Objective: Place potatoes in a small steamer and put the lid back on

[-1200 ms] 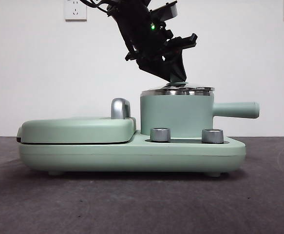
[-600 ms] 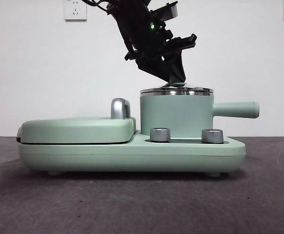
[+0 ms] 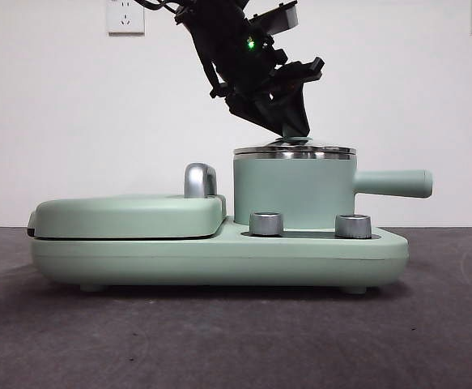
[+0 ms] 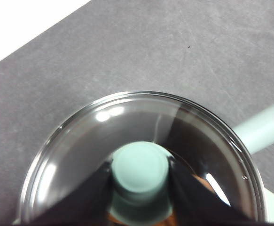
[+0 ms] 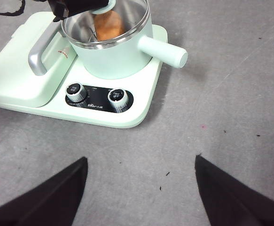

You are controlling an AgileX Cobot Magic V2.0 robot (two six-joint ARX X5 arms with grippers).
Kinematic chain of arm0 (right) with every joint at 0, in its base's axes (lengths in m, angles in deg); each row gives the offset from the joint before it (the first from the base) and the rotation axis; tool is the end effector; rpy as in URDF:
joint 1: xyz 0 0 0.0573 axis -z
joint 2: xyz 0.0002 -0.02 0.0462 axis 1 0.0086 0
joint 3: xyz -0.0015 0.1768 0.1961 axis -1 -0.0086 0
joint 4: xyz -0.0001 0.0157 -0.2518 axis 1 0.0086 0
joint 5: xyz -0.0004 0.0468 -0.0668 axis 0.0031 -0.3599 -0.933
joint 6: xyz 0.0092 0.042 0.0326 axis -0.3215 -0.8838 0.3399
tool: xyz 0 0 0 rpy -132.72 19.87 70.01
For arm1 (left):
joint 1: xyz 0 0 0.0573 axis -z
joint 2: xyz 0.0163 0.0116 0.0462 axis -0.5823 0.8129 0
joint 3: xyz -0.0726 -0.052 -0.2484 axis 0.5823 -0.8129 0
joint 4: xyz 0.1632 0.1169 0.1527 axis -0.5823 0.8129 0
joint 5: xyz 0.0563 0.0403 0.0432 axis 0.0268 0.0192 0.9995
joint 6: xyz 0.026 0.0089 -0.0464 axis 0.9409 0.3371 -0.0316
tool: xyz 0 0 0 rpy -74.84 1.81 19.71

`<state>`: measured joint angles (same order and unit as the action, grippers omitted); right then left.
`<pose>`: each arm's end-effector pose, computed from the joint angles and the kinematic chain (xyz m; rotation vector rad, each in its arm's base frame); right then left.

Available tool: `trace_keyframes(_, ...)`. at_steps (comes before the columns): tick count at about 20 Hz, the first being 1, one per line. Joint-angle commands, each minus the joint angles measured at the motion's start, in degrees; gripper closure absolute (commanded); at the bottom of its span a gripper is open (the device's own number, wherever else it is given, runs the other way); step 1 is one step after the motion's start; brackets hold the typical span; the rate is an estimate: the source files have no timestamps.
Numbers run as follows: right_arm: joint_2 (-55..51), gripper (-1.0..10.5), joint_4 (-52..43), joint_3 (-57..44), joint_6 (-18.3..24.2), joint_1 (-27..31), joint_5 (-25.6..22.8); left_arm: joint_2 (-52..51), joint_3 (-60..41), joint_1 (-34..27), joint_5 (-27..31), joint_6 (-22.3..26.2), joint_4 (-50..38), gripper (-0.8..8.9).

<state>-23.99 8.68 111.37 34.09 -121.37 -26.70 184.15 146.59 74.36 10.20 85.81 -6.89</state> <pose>0.0431 0.0224 0.3274 0.1521 0.5981 0.3128 0.3574 -0.2906 0.2914 0.3511 0.4821 -0.8099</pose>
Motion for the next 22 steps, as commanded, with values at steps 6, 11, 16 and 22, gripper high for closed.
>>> trace_keyframes(6, 0.13, 5.9, -0.68, 0.35, -0.61, -0.42, -0.02, 0.26, 7.10, -0.11, -0.85, -5.18, 3.10, 3.45)
trace_keyframes(11, 0.13, 5.9, -0.70, 0.35, -0.59, -0.42, 0.04, -7.06, 12.41, -0.11, -0.87, -6.29, 19.43, 3.46)
trace_keyframes(16, 0.24, 5.9, -0.81, 0.35, 2.73, -0.42, 5.88, -17.77, 12.37, -0.09, -2.51, -6.73, 35.67, 3.55)
trace_keyframes(22, 0.24, 5.9, -6.43, 0.35, 7.85, -0.42, 11.17, -32.22, 6.21, 1.31, -3.67, -7.82, 47.78, 4.16)
